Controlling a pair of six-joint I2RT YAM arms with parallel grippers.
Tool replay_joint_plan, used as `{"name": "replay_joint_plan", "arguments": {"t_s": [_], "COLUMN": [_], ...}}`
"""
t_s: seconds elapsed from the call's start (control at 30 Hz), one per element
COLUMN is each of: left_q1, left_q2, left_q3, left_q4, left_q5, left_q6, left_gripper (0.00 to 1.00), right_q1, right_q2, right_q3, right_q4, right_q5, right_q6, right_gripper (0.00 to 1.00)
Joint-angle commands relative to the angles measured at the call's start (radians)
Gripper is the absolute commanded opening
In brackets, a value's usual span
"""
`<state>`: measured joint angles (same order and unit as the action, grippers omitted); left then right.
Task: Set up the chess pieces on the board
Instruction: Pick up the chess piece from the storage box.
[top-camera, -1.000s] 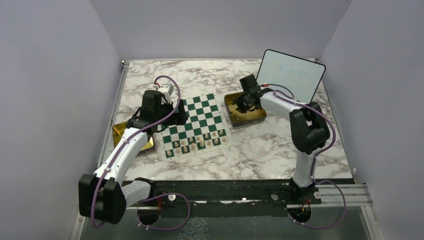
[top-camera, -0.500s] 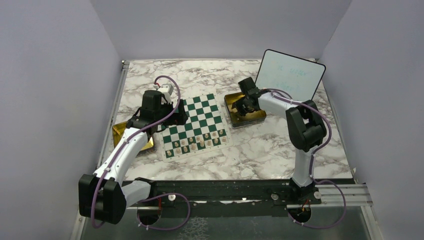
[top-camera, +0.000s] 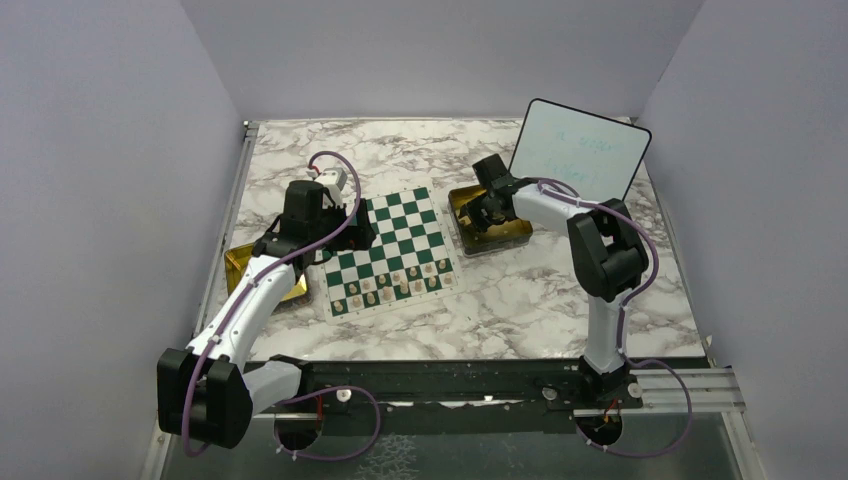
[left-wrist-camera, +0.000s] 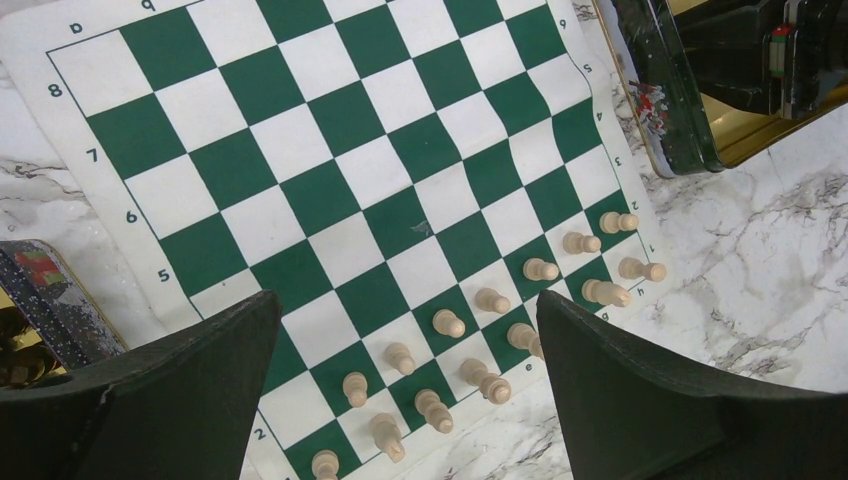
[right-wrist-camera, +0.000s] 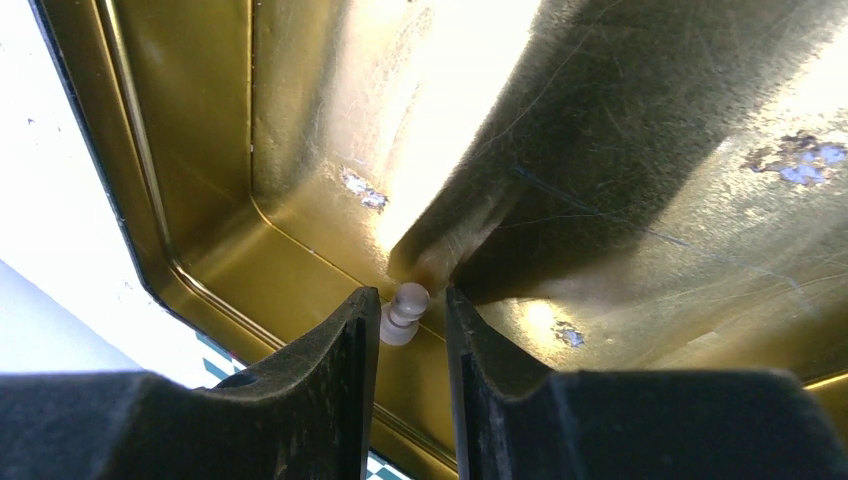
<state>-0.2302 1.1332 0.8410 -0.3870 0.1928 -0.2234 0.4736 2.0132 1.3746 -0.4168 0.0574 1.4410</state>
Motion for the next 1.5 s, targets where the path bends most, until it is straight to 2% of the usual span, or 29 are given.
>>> {"name": "replay_joint_plan", "arguments": {"t_s": [0.0, 0.47, 0.8, 1.47], "left_q1": [0.002, 0.002, 0.002, 0.002], "left_q2": [-0.013, -0.012, -0.015, -0.023], "left_q3": [0.006, 0.006, 0.005, 0.003], "left_q4": [0.01, 0.01, 0.01, 0.004], "left_q5": [-0.013, -0.015, -0.018, -0.032], "left_q6": [0.009, 0.009, 0.009, 0.004], "left_gripper": [0.99, 0.99, 0.99, 0.99], "right_q1": [0.01, 0.011, 0.011, 0.012], "right_q2": [0.036, 0.063, 0.076, -0.108], "right_q3": [0.032, 0.072, 0.088, -0.048], "right_q4": [-0.038, -0.126, -0.139, 0.131], "right_q5": [0.001, 0.044, 0.058, 0.225], "right_q6": [0.017, 0.03, 0.021, -0.181], "right_gripper": [0.35, 0.31, 0.18, 0.15]}}
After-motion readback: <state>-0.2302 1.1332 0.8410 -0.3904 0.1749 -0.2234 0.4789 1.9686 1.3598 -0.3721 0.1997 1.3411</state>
